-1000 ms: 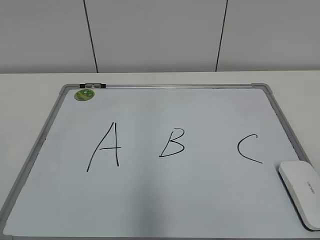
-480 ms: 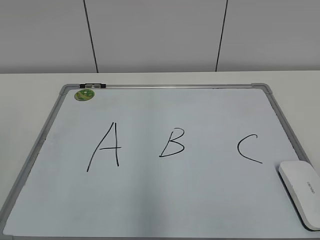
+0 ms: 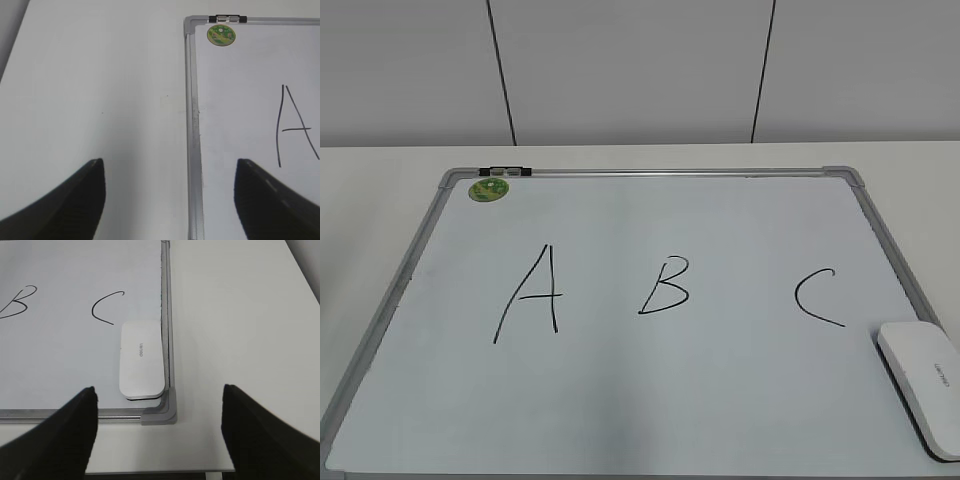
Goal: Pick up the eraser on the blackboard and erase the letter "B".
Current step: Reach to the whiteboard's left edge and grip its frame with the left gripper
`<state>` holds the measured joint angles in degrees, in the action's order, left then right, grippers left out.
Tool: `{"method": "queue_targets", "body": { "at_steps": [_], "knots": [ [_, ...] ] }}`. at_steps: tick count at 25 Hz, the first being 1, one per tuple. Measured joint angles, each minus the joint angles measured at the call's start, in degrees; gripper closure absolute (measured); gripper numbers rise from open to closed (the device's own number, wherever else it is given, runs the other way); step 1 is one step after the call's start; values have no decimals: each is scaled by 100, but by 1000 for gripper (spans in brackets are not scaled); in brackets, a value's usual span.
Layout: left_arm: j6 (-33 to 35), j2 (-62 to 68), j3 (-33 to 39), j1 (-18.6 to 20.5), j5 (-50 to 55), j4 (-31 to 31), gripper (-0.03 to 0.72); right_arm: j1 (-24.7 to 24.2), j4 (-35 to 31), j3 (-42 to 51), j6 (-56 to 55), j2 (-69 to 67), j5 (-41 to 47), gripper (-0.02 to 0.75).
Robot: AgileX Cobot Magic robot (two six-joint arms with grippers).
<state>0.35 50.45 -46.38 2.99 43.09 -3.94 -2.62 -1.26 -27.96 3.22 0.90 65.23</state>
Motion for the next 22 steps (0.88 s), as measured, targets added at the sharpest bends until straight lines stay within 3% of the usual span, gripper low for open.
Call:
{"method": "queue_targets", "body": {
  "at_steps": [14,22],
  "knots": [
    [672,3472,-1852,0,901,-738,103,0,0,0,0,0,0,165],
    [691,5034,-2355,0,981,-808,176,0,0,0,0,0,9,165]
  ]
}}
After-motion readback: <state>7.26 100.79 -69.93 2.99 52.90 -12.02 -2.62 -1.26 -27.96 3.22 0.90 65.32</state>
